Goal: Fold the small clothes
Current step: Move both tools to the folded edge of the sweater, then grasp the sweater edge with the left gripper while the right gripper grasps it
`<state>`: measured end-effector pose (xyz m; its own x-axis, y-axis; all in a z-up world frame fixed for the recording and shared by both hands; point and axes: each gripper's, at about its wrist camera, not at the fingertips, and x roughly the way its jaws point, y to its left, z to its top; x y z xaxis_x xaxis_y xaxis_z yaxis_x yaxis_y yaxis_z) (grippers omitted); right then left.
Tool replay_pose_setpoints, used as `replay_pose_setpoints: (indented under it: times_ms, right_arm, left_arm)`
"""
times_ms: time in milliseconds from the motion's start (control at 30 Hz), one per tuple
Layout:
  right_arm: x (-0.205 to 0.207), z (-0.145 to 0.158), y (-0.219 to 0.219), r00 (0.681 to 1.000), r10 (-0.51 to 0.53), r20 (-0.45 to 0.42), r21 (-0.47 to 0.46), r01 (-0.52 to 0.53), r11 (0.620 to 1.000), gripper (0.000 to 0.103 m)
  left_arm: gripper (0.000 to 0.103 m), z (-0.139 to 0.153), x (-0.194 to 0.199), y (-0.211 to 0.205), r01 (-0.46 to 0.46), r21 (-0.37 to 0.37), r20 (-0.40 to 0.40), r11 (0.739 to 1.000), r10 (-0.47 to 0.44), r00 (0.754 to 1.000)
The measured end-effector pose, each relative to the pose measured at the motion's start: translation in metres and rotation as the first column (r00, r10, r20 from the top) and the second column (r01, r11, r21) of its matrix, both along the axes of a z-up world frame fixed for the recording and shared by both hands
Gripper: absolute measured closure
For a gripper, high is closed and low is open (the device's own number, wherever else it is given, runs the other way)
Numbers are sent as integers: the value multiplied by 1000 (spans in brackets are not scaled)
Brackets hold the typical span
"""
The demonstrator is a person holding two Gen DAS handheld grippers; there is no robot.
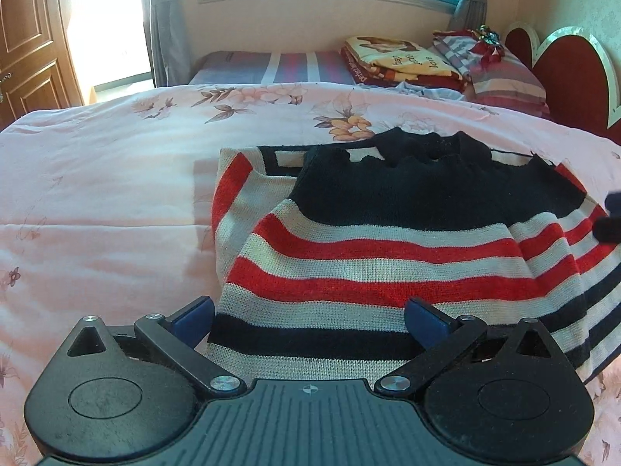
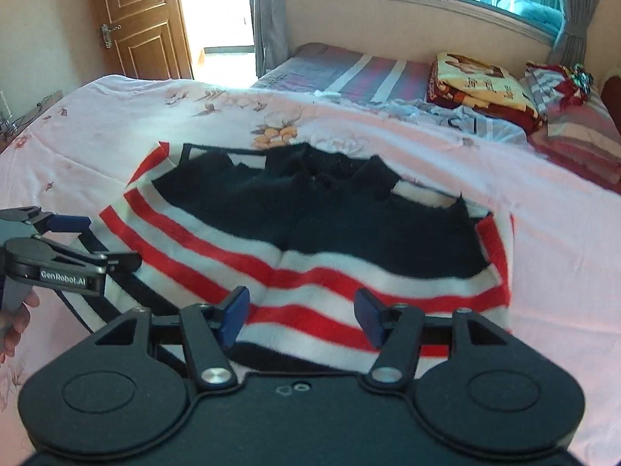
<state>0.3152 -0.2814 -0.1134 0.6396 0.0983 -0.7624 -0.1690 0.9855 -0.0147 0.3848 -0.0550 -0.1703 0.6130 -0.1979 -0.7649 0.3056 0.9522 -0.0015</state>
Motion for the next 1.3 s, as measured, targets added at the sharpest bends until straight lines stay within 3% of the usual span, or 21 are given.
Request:
replay_pose_setpoints:
  times_ms: [133, 200, 300, 367, 433, 567, 633, 767, 867, 1167, 1233, 1300]
  right_arm:
    - [14, 46, 3, 996, 51, 78, -97, -44, 994, 39]
    - [13, 52, 7, 989, 44, 140, -115, -28, 993, 31]
    - [5, 25, 10, 987, -37, 159, -20, 40, 999, 30]
    - [2, -10, 15, 990, -85, 115, 54, 79, 995, 38]
    - [2, -43, 24, 993, -102, 64, 59, 98, 993, 46]
    - [-9, -78, 34, 986, -119, 121, -1, 120, 993, 40]
    - [-13, -79, 40, 987, -77, 144, -61, 86, 994, 40]
    - [-11, -57, 23, 989, -108, 104, 52, 103, 993, 40]
    - [-9, -50, 17, 984, -129, 125, 84, 119, 989, 34]
    - [9, -59, 16, 981, -151, 122, 68, 143, 987, 33]
    - [14, -74, 20, 988, -133, 82, 6, 133, 991, 29]
    - [10, -77, 20, 986, -126, 104, 11, 126, 992, 28]
  left_arm:
    - [0, 16, -6, -2, 6, 13, 13, 1000, -6, 1000]
    - [0, 19, -12, 6, -24, -50, -15, 998, 23, 1000]
    - [0, 6, -26, 28, -124, -232, -134, 965, 95, 986]
    - [0, -5, -35, 37, -185, -316, -196, 930, 127, 972]
    - [0, -12, -41, 38, -192, -348, -194, 918, 130, 972]
    - [0, -22, -48, 37, -226, -362, -224, 904, 151, 963]
    - [0, -21, -59, 42, -250, -395, -238, 884, 164, 957]
    - [0, -35, -69, 46, -323, -451, -329, 832, 181, 927]
    - [0, -41, -65, 43, -345, -482, -305, 805, 215, 928]
    - [1, -49, -41, 39, -383, -567, -284, 729, 263, 922]
    - [1, -51, -37, 41, -391, -598, -280, 700, 274, 920]
    - [9, -54, -34, 44, -405, -625, -280, 667, 292, 914]
